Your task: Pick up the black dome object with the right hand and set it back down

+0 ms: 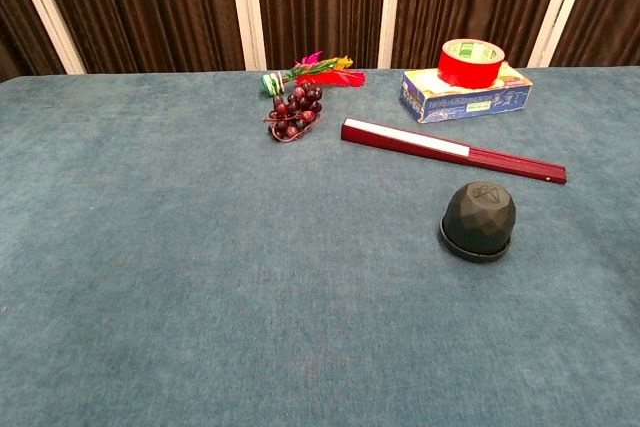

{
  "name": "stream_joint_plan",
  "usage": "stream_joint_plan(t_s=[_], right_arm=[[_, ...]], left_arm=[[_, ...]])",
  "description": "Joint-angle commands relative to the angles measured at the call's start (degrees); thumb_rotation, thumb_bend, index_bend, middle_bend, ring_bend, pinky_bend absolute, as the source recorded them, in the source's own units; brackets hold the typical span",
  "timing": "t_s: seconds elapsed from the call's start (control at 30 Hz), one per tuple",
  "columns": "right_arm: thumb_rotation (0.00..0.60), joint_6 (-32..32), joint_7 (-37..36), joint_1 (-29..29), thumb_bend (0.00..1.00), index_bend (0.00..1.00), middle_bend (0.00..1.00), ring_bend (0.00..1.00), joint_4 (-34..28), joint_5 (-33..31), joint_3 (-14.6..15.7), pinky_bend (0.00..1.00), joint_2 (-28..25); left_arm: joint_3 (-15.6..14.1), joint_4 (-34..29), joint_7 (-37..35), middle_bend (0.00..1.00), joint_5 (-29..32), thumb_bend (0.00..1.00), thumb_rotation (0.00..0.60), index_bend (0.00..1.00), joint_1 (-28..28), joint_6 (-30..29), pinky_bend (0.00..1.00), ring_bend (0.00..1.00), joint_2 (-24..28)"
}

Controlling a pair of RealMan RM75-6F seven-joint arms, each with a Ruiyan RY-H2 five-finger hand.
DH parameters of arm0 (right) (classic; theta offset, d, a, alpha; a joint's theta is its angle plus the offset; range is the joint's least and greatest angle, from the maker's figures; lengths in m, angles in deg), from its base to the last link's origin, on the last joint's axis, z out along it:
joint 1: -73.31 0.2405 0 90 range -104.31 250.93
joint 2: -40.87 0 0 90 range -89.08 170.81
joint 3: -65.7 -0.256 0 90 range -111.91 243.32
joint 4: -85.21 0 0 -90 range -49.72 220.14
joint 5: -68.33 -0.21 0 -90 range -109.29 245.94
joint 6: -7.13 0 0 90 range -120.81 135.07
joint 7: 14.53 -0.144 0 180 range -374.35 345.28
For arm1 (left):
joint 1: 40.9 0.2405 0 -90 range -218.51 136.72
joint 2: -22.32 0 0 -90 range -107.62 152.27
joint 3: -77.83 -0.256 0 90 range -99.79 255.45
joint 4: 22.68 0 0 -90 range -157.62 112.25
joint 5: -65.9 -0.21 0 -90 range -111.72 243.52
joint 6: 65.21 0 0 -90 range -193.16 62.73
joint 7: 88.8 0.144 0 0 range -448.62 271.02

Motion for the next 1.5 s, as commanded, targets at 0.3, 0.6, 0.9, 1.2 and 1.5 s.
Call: stream_joint_plan(t_s=[0.3,0.6,0.9,1.2,1.5], right_arm=[[0.6,7.51,4.76,7.24,0.12,0.02,0.06,0.08,2.44,-9.04,-4.15,0.0,8.21],[0.6,11.14,7.18,11.0,0.12,0.02,0.06,0.08,6.57,-13.74,-5.18,0.0,13.33],[0.6,14.44,9.33,14.4,0.12,0.02,0.06,0.08,9.37,-17.92,-5.57,0.0,17.21],[0.6,16.37,10.4,17.33,0.12,0.02,0.07,0.08,11.47,-21.17,-6.34,0.0,20.68],[0.6,16.76,10.47,19.12,0.12,0.02,0.2,0.08,13.18,-22.61,-6.78,0.0,22.41]], left_arm=[[0.08,0.15,-0.32,0.0,0.3,0.31,0.6,0.14,-0.23,0.53,0.09,0.0,0.16],[0.35,0.38,-0.81,0.0,0.59,0.31,0.6,0.14,-0.37,0.65,0.09,0.0,0.23],[0.53,0.85,-1.89,0.0,0.22,0.31,0.6,0.14,-0.2,0.09,0.09,0.0,0.2],[0.63,0.9,-2.17,0.0,0.52,0.31,0.6,0.14,-0.3,0.38,0.09,0.0,0.42],[0.81,1.0,-2.51,0.0,0.89,0.31,0.6,0.14,-0.36,0.54,0.09,0.0,0.56]])
